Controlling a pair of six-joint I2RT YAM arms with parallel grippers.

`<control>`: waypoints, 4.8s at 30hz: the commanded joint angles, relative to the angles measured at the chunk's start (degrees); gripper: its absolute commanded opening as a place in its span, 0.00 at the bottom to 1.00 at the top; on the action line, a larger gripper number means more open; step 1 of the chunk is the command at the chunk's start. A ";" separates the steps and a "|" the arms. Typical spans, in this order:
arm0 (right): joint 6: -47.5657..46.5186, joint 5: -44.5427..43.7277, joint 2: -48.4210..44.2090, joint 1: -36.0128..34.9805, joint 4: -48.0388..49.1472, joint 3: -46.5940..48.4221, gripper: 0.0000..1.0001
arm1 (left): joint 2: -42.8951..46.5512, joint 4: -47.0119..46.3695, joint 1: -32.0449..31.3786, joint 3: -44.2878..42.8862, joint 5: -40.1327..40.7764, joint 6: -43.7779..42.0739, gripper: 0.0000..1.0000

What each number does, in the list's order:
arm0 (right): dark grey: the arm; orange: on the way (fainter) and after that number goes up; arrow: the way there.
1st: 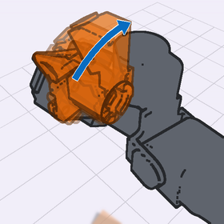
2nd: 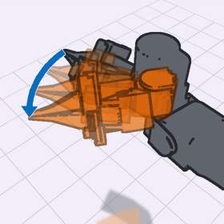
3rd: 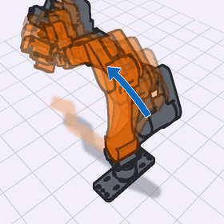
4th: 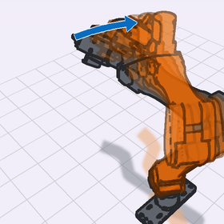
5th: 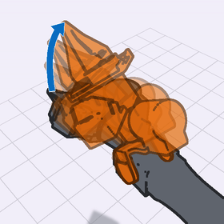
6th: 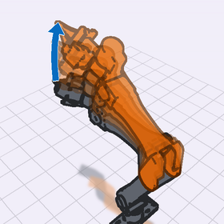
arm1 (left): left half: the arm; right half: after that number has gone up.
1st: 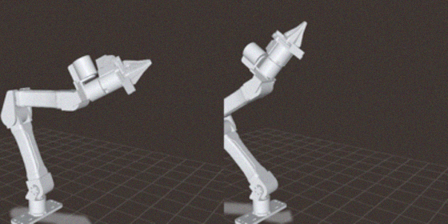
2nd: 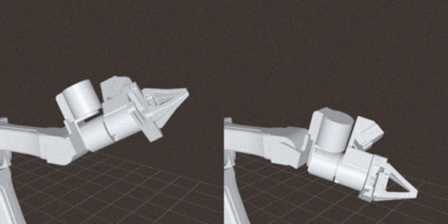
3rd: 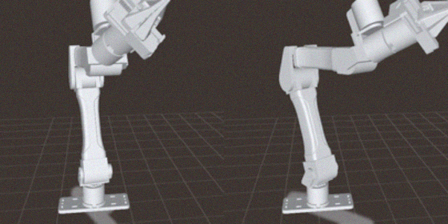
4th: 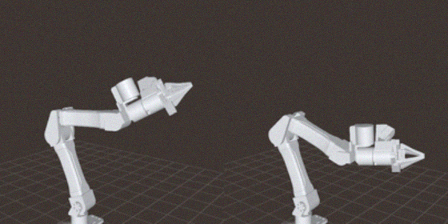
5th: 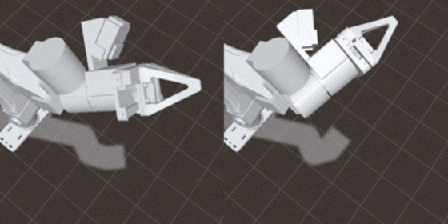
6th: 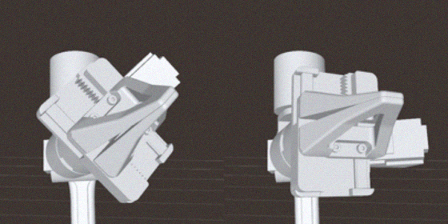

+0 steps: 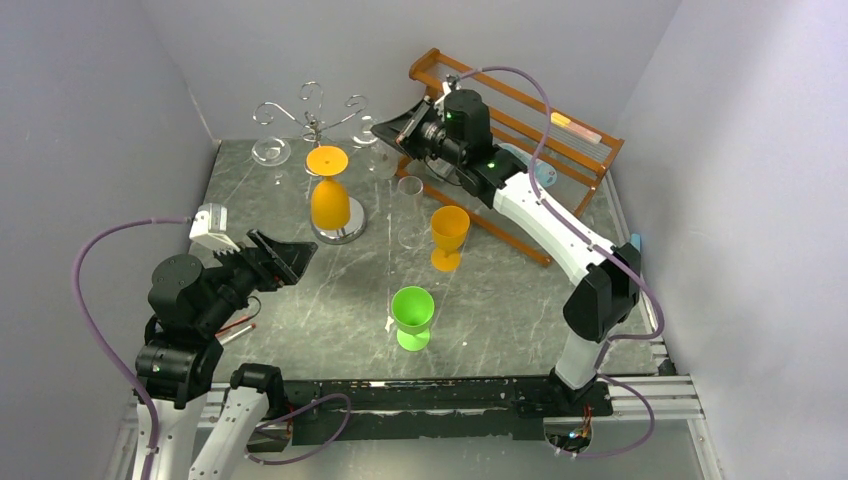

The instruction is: Place the wine glass upside down on the wine glass rack

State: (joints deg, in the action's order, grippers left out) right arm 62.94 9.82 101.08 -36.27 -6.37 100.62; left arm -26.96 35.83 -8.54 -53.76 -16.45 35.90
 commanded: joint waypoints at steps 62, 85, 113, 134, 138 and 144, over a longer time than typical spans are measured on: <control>-42.31 -33.18 -4.20 -9.76 -28.26 -18.45 0.26 | -0.35 5.97 -0.25 -1.06 -3.06 -2.35 0.92; -37.49 -15.62 -37.11 -11.82 -13.80 -20.10 0.00 | -6.32 -2.19 -0.25 -11.27 -12.22 8.22 0.93; -20.20 5.84 -36.52 -11.82 18.50 -22.82 0.00 | -22.49 -25.16 -0.25 -25.12 -18.83 -1.06 0.74; -17.67 1.56 -34.41 -11.83 19.28 -23.72 0.00 | -25.65 -14.77 -0.23 -25.70 -22.96 -10.76 0.40; -16.57 1.12 -34.32 -11.87 19.28 -24.21 0.00 | -26.52 -14.21 -0.25 -26.55 -23.78 -13.06 0.21; -14.75 -0.40 -35.93 -11.83 15.44 -24.91 0.09 | -26.86 -15.61 -0.25 -27.60 -23.78 -19.10 0.05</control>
State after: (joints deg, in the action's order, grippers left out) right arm 45.89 11.42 66.92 -48.40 10.07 76.20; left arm -54.54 20.91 -8.60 -80.07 -37.36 22.57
